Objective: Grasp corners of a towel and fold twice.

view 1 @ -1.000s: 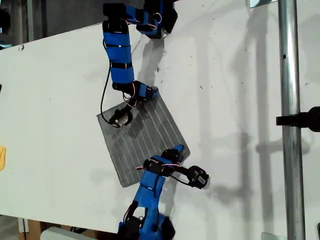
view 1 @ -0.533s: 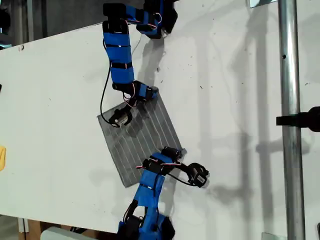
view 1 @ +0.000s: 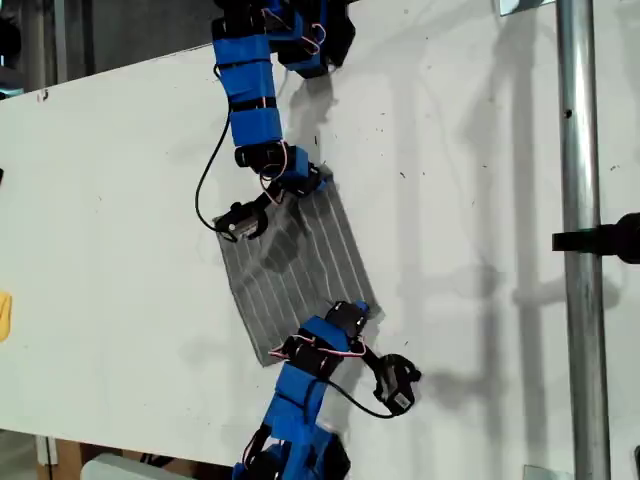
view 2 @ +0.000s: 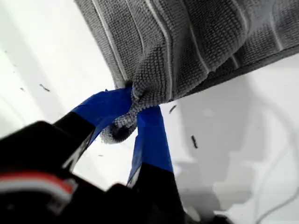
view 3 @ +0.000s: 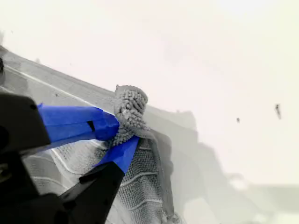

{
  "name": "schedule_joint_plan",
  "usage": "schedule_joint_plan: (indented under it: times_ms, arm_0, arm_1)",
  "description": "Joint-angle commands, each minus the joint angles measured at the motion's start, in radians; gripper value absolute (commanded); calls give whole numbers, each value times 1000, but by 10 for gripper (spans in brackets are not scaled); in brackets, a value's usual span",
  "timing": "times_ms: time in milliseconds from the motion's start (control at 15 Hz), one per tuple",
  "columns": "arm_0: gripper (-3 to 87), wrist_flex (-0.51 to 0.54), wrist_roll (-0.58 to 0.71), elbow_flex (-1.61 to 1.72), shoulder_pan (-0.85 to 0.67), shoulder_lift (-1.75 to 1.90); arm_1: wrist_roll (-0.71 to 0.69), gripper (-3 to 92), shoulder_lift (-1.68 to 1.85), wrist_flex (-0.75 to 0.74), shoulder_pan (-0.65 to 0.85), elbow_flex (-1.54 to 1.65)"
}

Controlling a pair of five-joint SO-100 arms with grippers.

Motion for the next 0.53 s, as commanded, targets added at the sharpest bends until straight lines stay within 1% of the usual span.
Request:
schedule_joint_plan:
  times_ms: [0,133,200,333,467]
  arm_0:
    - [-29,-11,-8,-38,109,137]
    - [-29,-21,-49,-29,152,187]
    - [-29,11,-67,-38,153,199]
    - [-29,104,-89,-8,100,267]
    - [-29,176,-58,87,-8,385]
  arm_1:
    - [141,-2,126,48,-155,-109]
    - [201,-2,123,40,-209,-156]
    - [207,-2,130,35,-189,-158]
    - [152,-2,133,35,-78,-153]
    - [44,-2,133,14,89,-132]
